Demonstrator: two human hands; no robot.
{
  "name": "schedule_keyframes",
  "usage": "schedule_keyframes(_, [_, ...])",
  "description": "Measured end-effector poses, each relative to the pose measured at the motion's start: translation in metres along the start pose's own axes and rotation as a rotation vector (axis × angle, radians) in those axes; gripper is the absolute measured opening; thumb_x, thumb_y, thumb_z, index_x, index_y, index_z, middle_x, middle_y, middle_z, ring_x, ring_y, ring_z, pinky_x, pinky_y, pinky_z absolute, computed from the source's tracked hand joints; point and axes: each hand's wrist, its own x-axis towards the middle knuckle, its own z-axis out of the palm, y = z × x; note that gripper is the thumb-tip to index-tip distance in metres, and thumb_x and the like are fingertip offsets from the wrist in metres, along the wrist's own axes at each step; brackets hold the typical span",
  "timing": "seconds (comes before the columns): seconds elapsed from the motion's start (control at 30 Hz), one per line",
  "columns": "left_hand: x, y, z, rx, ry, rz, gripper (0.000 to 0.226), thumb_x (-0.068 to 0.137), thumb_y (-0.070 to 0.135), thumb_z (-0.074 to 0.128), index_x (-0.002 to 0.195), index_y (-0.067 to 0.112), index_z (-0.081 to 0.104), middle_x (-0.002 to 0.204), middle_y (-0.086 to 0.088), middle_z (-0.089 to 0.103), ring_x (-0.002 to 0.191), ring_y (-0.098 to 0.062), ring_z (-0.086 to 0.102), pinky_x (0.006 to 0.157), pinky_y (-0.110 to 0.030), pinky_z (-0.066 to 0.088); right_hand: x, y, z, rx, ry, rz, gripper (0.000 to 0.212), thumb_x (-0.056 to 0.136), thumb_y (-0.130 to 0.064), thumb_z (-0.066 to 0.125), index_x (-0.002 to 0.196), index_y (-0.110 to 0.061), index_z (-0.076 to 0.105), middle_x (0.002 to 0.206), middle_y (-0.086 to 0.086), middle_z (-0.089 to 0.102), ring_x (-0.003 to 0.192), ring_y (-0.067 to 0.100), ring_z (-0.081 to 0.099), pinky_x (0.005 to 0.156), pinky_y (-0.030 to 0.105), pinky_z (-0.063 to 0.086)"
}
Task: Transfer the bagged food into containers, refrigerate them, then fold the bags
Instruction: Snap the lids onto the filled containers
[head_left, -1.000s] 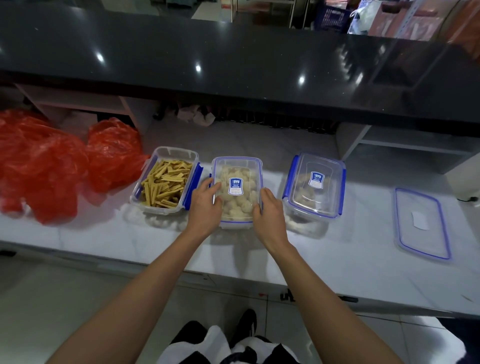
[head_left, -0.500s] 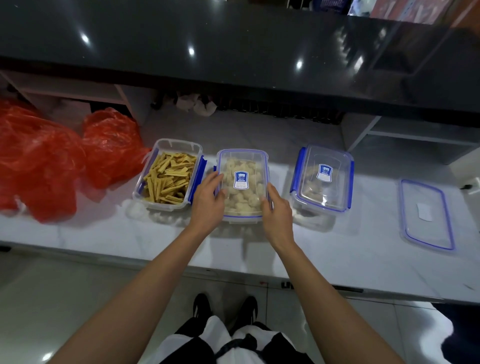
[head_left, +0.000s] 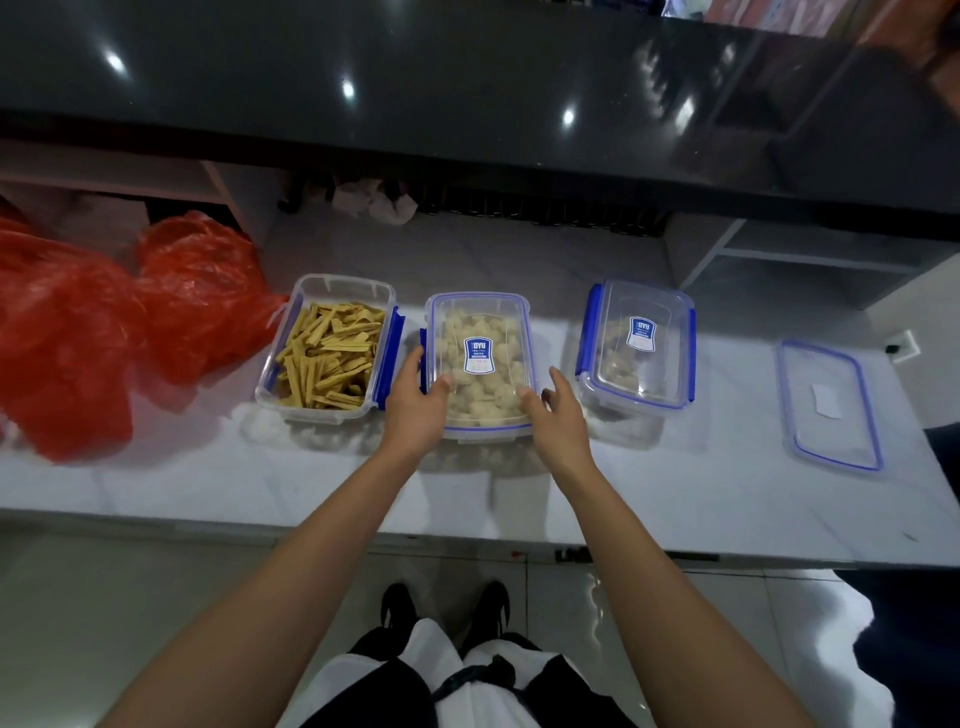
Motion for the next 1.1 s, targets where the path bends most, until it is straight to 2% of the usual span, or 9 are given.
schedule_keyframes(0.1, [0.0, 0.003, -0.002, -0.03, 0.004, -0.069, 0.044, 0.1, 0.026, 0.061, 0.142, 0.032, 0.051, 0.125, 0.012, 0.065, 0.112, -0.014, 0.065, 0.093, -0.047, 0.058, -0.003, -0.002, 0.0, 0.046, 0.032, 0.023, 0.064, 0.097, -0.039, 0.063, 0.152, -0.02, 0.037, 0.14, 0.003, 0.055, 0.122, 0.018, 0.059, 0.078, 0.023, 0.05])
schedule_keyframes(0.23, [-0.007, 0.011, -0.001, 0.029, 0.091, -0.043, 0.054, 0.099, 0.02, 0.064, 0.15, 0.018, 0.045, 0.124, 0.013, 0.052, 0.113, -0.013, 0.055, 0.1, -0.042, 0.054, -0.001, 0.001, -0.002, -0.069, 0.128, -0.169, 0.03, 0.092, -0.033, 0.069, 0.114, -0.014, 0.065, 0.1, 0.003, 0.07, 0.087, 0.015, 0.068, 0.06, 0.011, 0.05])
schedule_keyframes(0.3, [-0.007, 0.01, 0.001, 0.106, 0.134, 0.008, 0.058, 0.098, 0.019, 0.065, 0.151, 0.014, 0.043, 0.142, 0.005, 0.05, 0.13, -0.019, 0.05, 0.108, -0.041, 0.047, -0.004, 0.003, 0.0, -0.159, 0.153, -0.238, 0.021, 0.094, -0.03, 0.067, 0.104, -0.013, 0.071, 0.086, 0.005, 0.068, 0.074, 0.013, 0.064, 0.057, 0.01, 0.045])
schedule_keyframes(0.37, [-0.006, 0.007, 0.003, 0.176, 0.152, 0.075, 0.058, 0.097, 0.019, 0.065, 0.151, 0.014, 0.043, 0.152, -0.002, 0.045, 0.14, -0.022, 0.042, 0.114, -0.044, 0.042, -0.008, 0.004, 0.001, -0.217, 0.162, -0.268, 0.023, 0.097, -0.032, 0.063, 0.111, -0.016, 0.071, 0.095, 0.003, 0.063, 0.082, 0.01, 0.062, 0.066, 0.014, 0.05])
schedule_keyframes(0.47, [-0.005, 0.004, 0.002, 0.231, 0.163, 0.149, 0.049, 0.097, 0.018, 0.065, 0.144, 0.016, 0.052, 0.147, -0.001, 0.05, 0.136, -0.02, 0.046, 0.111, -0.047, 0.045, -0.012, 0.004, 0.002, -0.288, 0.162, -0.257, 0.034, 0.1, -0.037, 0.059, 0.125, -0.015, 0.063, 0.114, 0.003, 0.055, 0.103, 0.014, 0.059, 0.084, 0.025, 0.055])
schedule_keyframes(0.63, [-0.004, 0.002, 0.001, 0.311, 0.156, 0.244, 0.039, 0.097, 0.014, 0.065, 0.136, 0.014, 0.062, 0.142, 0.0, 0.056, 0.133, -0.018, 0.046, 0.109, -0.044, 0.046, -0.017, 0.004, 0.002, -0.318, 0.185, -0.268, 0.031, 0.101, -0.035, 0.057, 0.124, -0.015, 0.062, 0.116, 0.002, 0.054, 0.107, 0.016, 0.059, 0.084, 0.024, 0.055])
schedule_keyframes(0.8, [0.006, 0.006, -0.004, 0.451, 0.038, 0.309, 0.04, 0.101, 0.016, 0.058, 0.14, 0.014, 0.058, 0.15, -0.002, 0.048, 0.14, -0.019, 0.037, 0.115, -0.036, 0.036, -0.013, 0.0, 0.003, -0.444, 0.19, -0.263, 0.028, 0.101, -0.035, 0.056, 0.119, -0.014, 0.062, 0.112, 0.001, 0.057, 0.1, 0.011, 0.059, 0.064, 0.005, 0.042])
schedule_keyframes(0.93, [0.014, 0.015, -0.008, 0.621, -0.084, 0.354, 0.043, 0.103, 0.02, 0.054, 0.146, 0.014, 0.05, 0.157, -0.006, 0.039, 0.145, -0.023, 0.031, 0.115, -0.041, 0.037, -0.004, -0.012, 0.004, -0.468, 0.188, -0.279, 0.021, 0.101, -0.028, 0.056, 0.118, -0.016, 0.058, 0.108, 0.002, 0.065, 0.095, 0.016, 0.064, 0.075, 0.026, 0.055])
schedule_keyframes(1.1, [0.015, 0.031, -0.012, 0.884, -0.178, 0.473, 0.039, 0.101, 0.027, 0.053, 0.139, 0.018, 0.056, 0.154, -0.004, 0.043, 0.141, -0.027, 0.035, 0.113, -0.05, 0.037, -0.009, -0.025, -0.011, -0.571, 0.136, -0.267, 0.034, 0.1, -0.03, 0.058, 0.13, -0.016, 0.058, 0.118, 0.002, 0.064, 0.105, 0.018, 0.062, 0.083, 0.03, 0.054])
